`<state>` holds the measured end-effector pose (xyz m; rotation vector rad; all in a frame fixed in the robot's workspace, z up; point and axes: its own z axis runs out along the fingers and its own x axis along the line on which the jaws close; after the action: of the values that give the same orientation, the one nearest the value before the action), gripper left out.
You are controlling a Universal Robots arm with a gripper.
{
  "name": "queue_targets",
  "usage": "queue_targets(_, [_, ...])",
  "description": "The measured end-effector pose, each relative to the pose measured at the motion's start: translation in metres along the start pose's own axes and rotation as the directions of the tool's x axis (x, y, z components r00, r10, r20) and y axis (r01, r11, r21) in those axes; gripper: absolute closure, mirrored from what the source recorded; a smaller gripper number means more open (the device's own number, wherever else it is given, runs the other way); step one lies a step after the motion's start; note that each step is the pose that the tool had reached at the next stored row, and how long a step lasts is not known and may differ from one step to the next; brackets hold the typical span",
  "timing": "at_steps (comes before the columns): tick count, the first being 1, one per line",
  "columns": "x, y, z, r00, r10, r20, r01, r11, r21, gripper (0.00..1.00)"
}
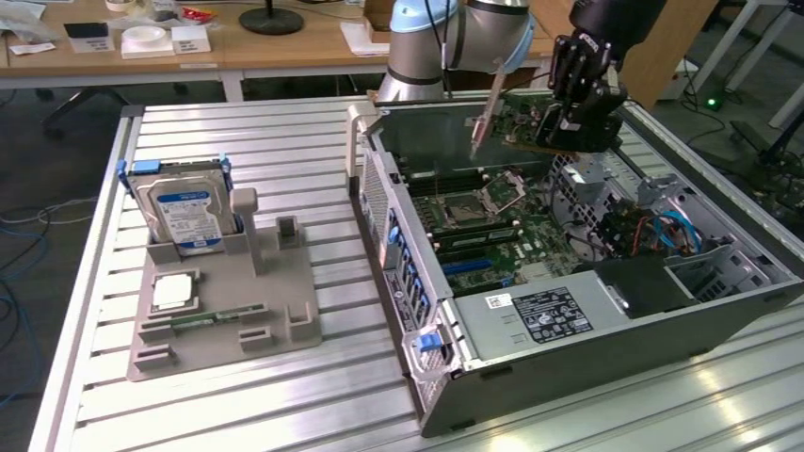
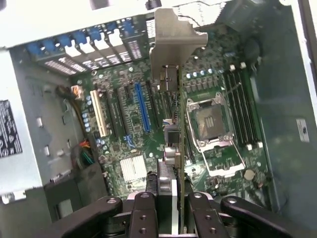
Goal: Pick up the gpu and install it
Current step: 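Insert the gpu into the slot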
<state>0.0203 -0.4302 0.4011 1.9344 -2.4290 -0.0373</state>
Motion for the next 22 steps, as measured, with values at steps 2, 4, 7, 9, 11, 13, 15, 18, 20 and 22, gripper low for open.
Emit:
queue_targets(2, [0.0000,0.0000,0.0000,0.9994,-0.036,-0.0015,0.036,0.9994,0.0004,0.72])
queue_targets(4, [0.0000,0.0000,0.0000,0.9974,-0.072,-0.0030,0.072,0.9974,0.0008,0.72])
queue_targets(7, [0.0000,0.0000,0.0001,0.9919,-0.127,-0.0053,0.127,0.9919,0.0013,0.72])
queue_targets(9, [0.0000,0.0000,0.0001,0.9884,-0.152,-0.0063,0.152,0.9884,0.0015,0.72])
queue_targets(11, [0.0000,0.0001,0.0006,0.9882,-0.153,-0.0062,0.153,0.9882,0.0047,0.72])
queue_targets(13, [0.0000,0.0001,0.0013,0.9881,-0.154,-0.0069,0.154,0.9878,0.0235,0.72])
queue_targets(15, [0.0000,0.0001,0.0023,0.9881,-0.154,-0.0058,0.154,0.9872,0.0410,0.72])
queue_targets(18, [0.0000,0.0000,0.0025,0.9882,-0.153,-0.0057,0.153,0.9871,0.0461,0.72])
queue_targets(20, [0.0000,0.0000,0.0041,0.9908,-0.135,-0.0046,0.135,0.9897,0.0473,0.72])
queue_targets(22, [0.0001,0.0006,0.0042,0.9908,-0.135,-0.0046,0.135,0.9897,0.0473,0.72])
